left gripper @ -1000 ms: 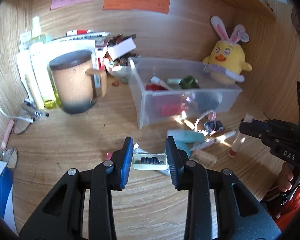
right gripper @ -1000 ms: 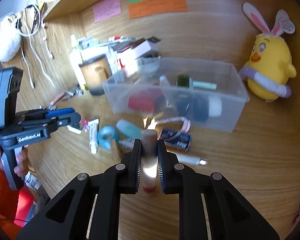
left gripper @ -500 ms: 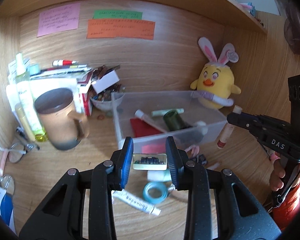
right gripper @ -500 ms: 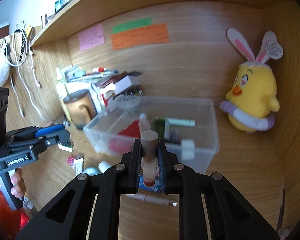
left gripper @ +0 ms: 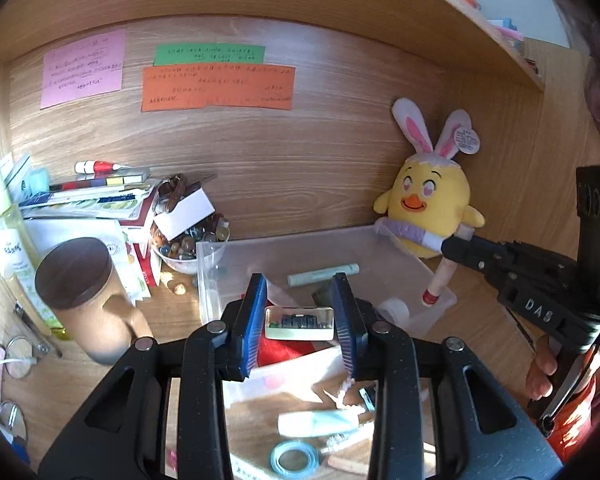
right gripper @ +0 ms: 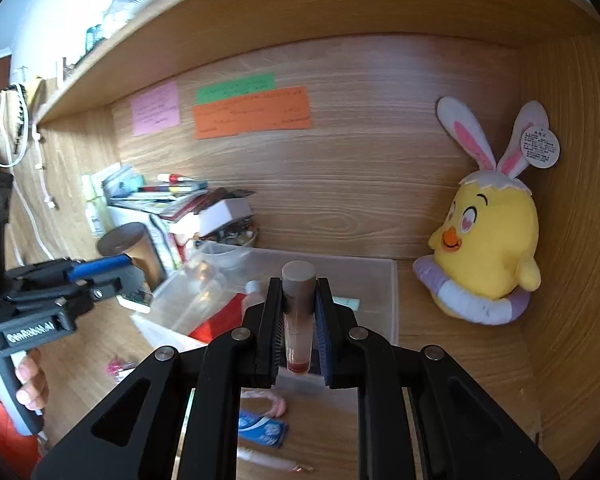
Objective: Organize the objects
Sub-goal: 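Carry the card and lipstick tube over the clear box and open both tools, then grasp the white toothpaste tube with the left tool while the right tool grasps the small wooden block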
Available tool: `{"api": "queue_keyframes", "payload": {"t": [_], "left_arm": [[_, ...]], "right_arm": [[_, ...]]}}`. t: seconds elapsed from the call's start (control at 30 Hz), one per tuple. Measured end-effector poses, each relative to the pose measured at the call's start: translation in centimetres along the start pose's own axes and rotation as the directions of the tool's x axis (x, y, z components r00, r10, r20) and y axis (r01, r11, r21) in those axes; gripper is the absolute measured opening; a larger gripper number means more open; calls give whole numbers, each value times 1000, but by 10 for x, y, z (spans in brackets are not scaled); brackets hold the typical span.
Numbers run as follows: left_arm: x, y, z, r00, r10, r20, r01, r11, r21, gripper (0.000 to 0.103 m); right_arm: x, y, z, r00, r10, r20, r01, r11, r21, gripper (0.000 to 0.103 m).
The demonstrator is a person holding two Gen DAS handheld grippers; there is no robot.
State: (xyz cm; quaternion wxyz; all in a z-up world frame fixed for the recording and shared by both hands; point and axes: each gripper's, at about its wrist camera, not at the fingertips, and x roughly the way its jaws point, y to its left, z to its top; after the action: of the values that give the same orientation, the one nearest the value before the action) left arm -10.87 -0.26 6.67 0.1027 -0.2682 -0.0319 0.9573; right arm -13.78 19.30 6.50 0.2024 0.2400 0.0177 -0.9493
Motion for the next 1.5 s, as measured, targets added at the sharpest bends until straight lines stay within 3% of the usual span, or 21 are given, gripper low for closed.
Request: {"api": "queue_keyframes", "payload": {"t": [0.33, 0.6, 0.67, 0.8, 0.9, 1.27, 1.5], "left_arm": [[64, 16, -8, 993, 2, -120, -9, 998, -57, 33], [80, 18, -18, 985, -26, -171, 17, 998, -58, 33], [79, 17, -19, 985, -32, -170, 22, 998, -57, 33], [76, 17, -19, 985, -38, -169, 28, 998, -60, 35], [72, 18, -18, 986, -37, -163, 27, 998, -62, 39], [25, 13, -16, 997, -7, -79, 5, 1000, -22, 74], [0, 15, -31, 997, 17, -80, -16, 1000, 9, 93]], "right_arm": [[47, -2, -15, 989, -117, -90, 113, 992, -57, 14], [63, 7, -22, 987, -53, -154, 41, 996, -78, 15], [65, 10, -23, 985, -16, -173, 4, 997, -72, 17], [65, 14, -27, 983, 14, -186, -28, 997, -69, 39], [63, 16, -27, 984, 12, -177, -26, 997, -74, 43], [37, 12, -23, 988, 44, -147, -50, 998, -39, 52], [17, 23, -32, 987, 76, -141, -83, 995, -49, 54]]}}
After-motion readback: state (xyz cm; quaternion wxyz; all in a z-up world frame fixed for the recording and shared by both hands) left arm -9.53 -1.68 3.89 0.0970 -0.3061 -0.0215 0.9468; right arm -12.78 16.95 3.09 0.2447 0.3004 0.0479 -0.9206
